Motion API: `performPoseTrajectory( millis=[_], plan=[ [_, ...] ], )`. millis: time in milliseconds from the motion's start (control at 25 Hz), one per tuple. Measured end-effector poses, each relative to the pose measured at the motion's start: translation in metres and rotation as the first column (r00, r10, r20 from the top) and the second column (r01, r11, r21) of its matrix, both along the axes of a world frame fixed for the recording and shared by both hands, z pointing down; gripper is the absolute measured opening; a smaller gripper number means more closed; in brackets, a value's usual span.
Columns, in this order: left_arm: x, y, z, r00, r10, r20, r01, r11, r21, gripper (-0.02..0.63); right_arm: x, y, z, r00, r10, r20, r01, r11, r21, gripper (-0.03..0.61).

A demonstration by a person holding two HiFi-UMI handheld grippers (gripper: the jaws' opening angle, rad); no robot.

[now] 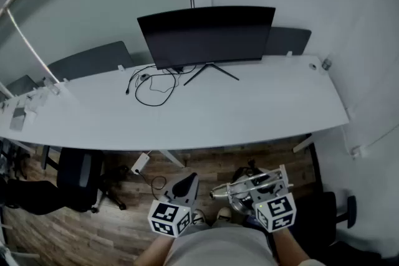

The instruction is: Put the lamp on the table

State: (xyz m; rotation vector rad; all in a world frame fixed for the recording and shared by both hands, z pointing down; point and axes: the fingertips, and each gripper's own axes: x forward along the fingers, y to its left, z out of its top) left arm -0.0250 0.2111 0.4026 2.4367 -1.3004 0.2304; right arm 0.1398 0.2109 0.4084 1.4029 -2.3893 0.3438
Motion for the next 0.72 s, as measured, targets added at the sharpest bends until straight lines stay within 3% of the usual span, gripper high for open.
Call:
performPoseTrajectory(
  millis=[720],
  plan=[
    [-0.021, 0.015, -0.001, 1.000, 0.006, -0.004, -0.006, 1.000, 0.006, 0.002, -0.018, 0.010, -0.005, 0.999, 0.020, 0.045, -0.020, 1.000, 0.002, 0.138]
  ],
)
